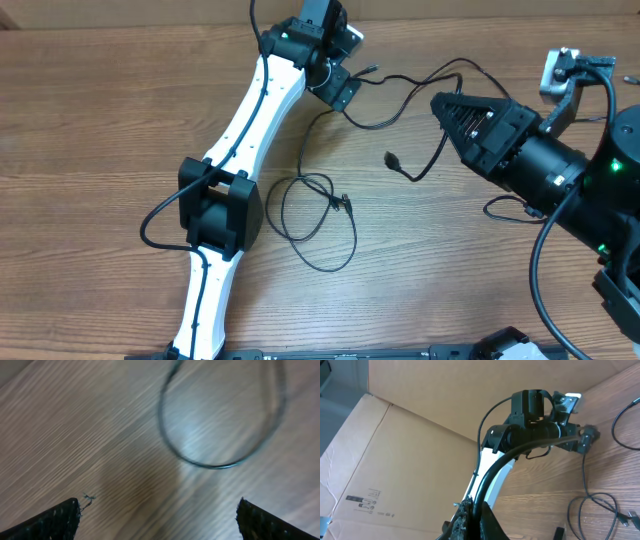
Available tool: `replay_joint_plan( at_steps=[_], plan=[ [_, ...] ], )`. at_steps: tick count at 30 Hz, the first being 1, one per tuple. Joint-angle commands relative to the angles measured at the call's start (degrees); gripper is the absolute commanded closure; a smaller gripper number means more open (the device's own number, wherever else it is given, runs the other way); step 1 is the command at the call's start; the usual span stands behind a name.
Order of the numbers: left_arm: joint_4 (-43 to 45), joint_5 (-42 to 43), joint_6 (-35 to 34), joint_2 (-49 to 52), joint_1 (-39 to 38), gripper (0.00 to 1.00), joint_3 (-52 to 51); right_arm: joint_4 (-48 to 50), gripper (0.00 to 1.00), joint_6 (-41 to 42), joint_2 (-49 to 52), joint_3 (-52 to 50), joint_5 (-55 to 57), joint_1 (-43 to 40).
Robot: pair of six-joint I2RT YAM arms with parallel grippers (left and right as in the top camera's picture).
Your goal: Untangle cables
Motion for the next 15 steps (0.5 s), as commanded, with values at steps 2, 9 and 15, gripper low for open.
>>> replay_joint_plan(
  at_steps=[2,9,15],
  plan=[
    [-1.0,-14.1,-10.2,0.7,2.0,0.00,-0.3,0.8,0.96,-0.7,-0.6,1.4,0.3,-0.3],
    [-5.9,-22.4,-14.1,0.6,7.7,0.00,-0.3,0.9,0.96,-0.7,-0.6,1.4,3.5,-0.3],
    [-8.9,-22.2,-13.9,-0.2,13.2,0.00,-0.2,0.4,0.96,-0.9,-0.6,1.4,10.9,-0.3]
  ],
)
